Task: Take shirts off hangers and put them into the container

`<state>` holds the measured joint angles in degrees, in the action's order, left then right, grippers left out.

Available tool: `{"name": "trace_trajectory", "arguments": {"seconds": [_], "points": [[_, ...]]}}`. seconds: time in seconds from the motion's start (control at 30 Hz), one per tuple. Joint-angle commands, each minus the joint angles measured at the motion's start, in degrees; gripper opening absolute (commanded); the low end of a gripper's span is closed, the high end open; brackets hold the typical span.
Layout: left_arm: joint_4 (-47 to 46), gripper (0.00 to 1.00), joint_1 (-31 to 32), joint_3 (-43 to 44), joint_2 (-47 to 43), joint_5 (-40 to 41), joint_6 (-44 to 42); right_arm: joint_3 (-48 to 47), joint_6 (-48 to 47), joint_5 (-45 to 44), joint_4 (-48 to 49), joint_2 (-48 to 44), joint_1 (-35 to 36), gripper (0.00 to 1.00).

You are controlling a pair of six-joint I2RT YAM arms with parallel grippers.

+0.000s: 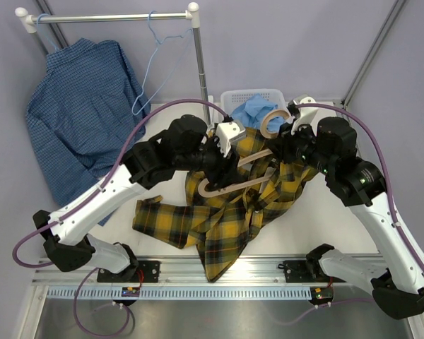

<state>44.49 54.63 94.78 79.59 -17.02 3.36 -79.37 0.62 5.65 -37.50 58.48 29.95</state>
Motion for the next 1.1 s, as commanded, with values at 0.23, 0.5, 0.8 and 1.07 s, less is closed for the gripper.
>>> {"name": "trace_trajectory", "arguments": {"seconds": [0.23, 0.5, 0.8, 1.07], "points": [[-0.11, 0.02, -0.05, 1.54, -0.14, -6.37, 0.07, -0.35, -1.68, 1.29, 5.15, -1.00, 0.28, 0.00], [-0.28, 0.00, -0.05, -1.78, -3.56, -4.43, -0.45, 3.87, 3.06, 1.82, 3.49, -5.21, 0.28, 0.37], [-0.98, 0.00, -0.05, -5.84, -4.18, -1.62, 1.65, 2.73, 4.74, -6.95, -3.46, -9.87, 0.28, 0.80], [-0.64, 0.00, -0.23, -9.26, -10.23, -0.74, -0.62, 9.49, 8.34, -20.32, -9.34, -16.45, 0.19, 0.80]]}}
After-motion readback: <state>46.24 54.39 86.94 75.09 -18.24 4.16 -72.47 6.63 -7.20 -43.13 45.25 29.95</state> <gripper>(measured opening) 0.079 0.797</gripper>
